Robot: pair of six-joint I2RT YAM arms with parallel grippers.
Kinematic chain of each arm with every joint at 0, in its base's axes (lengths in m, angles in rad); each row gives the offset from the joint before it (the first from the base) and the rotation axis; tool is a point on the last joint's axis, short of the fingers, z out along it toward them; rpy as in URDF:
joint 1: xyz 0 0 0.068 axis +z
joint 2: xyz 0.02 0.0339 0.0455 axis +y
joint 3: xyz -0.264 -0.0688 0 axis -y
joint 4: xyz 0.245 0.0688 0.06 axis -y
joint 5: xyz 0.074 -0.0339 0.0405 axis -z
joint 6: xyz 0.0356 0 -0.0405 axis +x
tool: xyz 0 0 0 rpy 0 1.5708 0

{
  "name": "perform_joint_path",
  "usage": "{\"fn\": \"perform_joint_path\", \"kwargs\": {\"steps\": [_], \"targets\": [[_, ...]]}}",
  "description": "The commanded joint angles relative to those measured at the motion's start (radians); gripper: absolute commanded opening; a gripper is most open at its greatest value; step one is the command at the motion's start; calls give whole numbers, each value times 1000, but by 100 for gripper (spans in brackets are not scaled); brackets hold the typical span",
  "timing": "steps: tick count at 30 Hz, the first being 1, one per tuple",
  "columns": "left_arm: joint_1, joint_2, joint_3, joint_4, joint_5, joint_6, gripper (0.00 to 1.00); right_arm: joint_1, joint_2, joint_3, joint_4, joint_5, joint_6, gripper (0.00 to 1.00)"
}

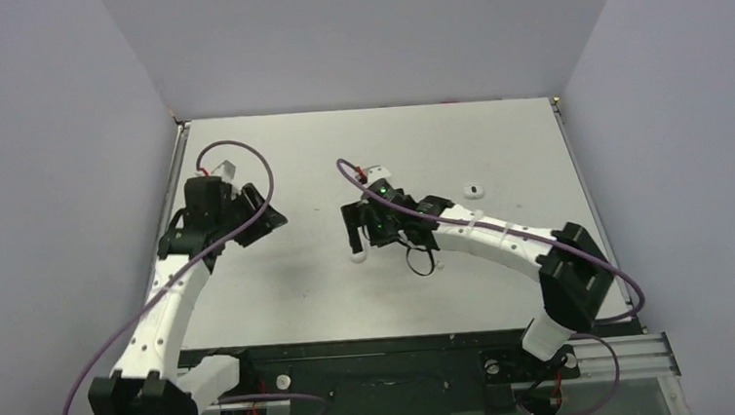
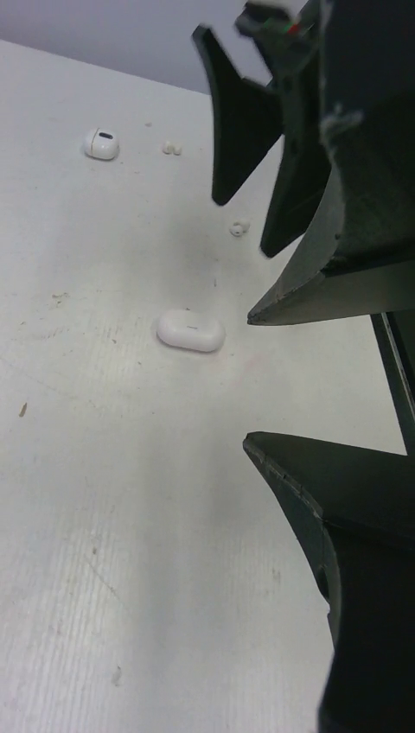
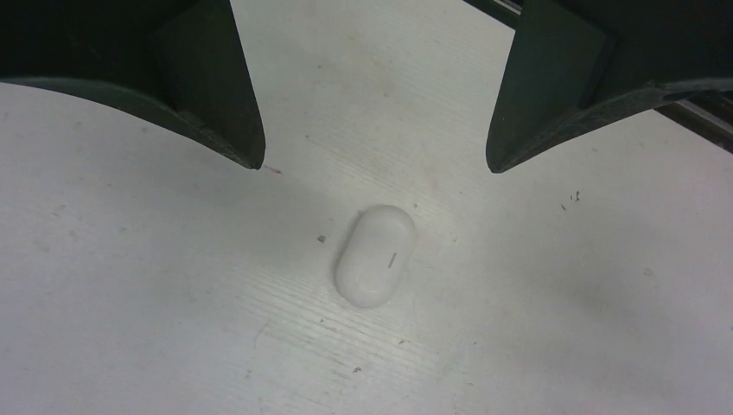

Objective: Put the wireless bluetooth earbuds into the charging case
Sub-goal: Pick up the charging case at the center of the board.

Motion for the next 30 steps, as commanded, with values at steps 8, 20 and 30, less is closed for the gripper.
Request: {"fn": "perform_joint_path", "kwargs": {"steps": [8, 20, 30], "targets": [[49, -427, -246, 143, 15, -86, 47, 121, 357, 284, -94, 158, 91, 91], [51, -513, -302, 217, 31, -118, 46, 92, 515, 343, -120, 93, 101, 65], [50, -532, -323, 267, 110, -91, 42, 82, 391, 270, -28, 45, -27, 7]]}}
